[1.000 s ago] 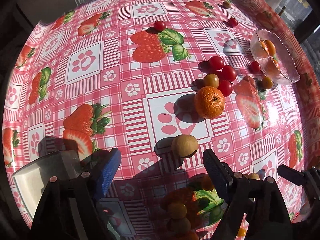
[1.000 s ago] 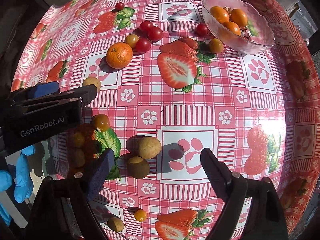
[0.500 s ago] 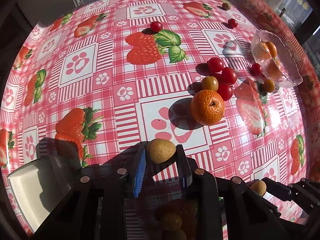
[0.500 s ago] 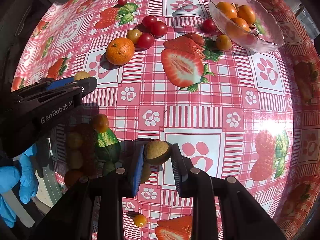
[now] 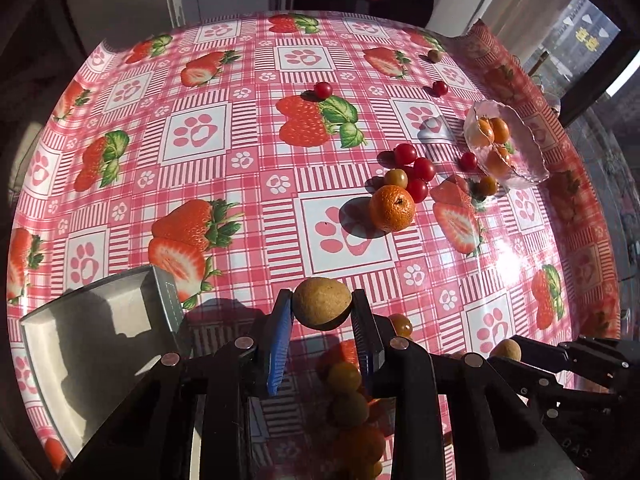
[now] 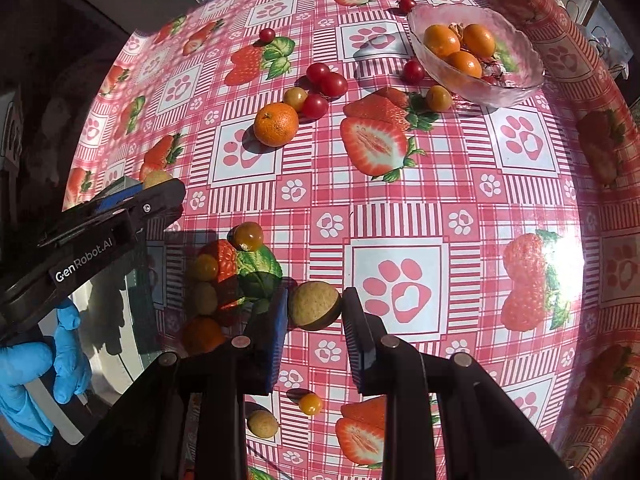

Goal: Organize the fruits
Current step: 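Carry the kiwi into the white tray and open the right tool while the left tool releases its kiwi there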

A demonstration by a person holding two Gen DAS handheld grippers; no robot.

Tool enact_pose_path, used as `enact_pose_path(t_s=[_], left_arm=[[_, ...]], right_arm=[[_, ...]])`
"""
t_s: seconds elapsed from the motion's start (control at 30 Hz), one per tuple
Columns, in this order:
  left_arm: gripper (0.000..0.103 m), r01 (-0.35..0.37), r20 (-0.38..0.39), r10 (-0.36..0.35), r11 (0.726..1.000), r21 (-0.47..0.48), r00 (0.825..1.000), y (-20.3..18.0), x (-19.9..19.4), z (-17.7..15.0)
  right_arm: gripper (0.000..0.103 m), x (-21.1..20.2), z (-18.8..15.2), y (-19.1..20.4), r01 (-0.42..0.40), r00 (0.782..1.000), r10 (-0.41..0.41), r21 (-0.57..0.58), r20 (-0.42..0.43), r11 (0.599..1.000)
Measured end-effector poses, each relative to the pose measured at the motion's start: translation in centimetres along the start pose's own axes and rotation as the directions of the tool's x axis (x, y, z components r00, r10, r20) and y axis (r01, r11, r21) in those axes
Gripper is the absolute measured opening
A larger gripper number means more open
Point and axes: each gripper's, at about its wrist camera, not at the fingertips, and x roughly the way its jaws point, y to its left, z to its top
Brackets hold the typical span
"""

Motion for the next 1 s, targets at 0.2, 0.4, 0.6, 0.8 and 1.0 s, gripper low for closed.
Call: enact_pose_path(t_s=[0.2, 0.4, 0.6, 0.8, 1.0], left_arm=[[0.031, -0.017, 0.013, 0.018, 0.997, -0.070, 1.000, 3.3, -3.3, -3.3], [0.031, -0.084, -0.026, 0.081, 0.986, -0.146, 0.996, 7.4, -5.3, -8.4], [0.031, -0.149, -0.081, 0.133, 0.957, -0.250, 0.988, 11.9, -6.0, -13.0], [0.031, -0.198, -0.119, 0.170, 0.937, -0.287, 0.978, 14.6, -5.4, -15.9], [0.031, -0.224, -0.147, 0.189, 0.933, -0.281, 0.971, 15.8, -4.3, -17.8]], right_arm=[[0.030, -1.9, -1.1, 2.4, -0.025, 1.000, 0.025, -0.046, -0.002, 0.999], [0.030, -1.3, -3.1, 9.0, -0.067, 0.997, 0.059, -0.178, -0.052, 0.982], [0.030, 0.6, -5.2, 15.9, -0.137, 0.986, 0.102, -0.288, -0.131, 0.948], [0.030, 3.3, -6.5, 20.8, -0.167, 0.974, 0.095, -0.368, -0.207, 0.915], [0.030, 6.7, -7.0, 22.3, -0.168, 0.957, 0.059, -0.374, -0.285, 0.912]])
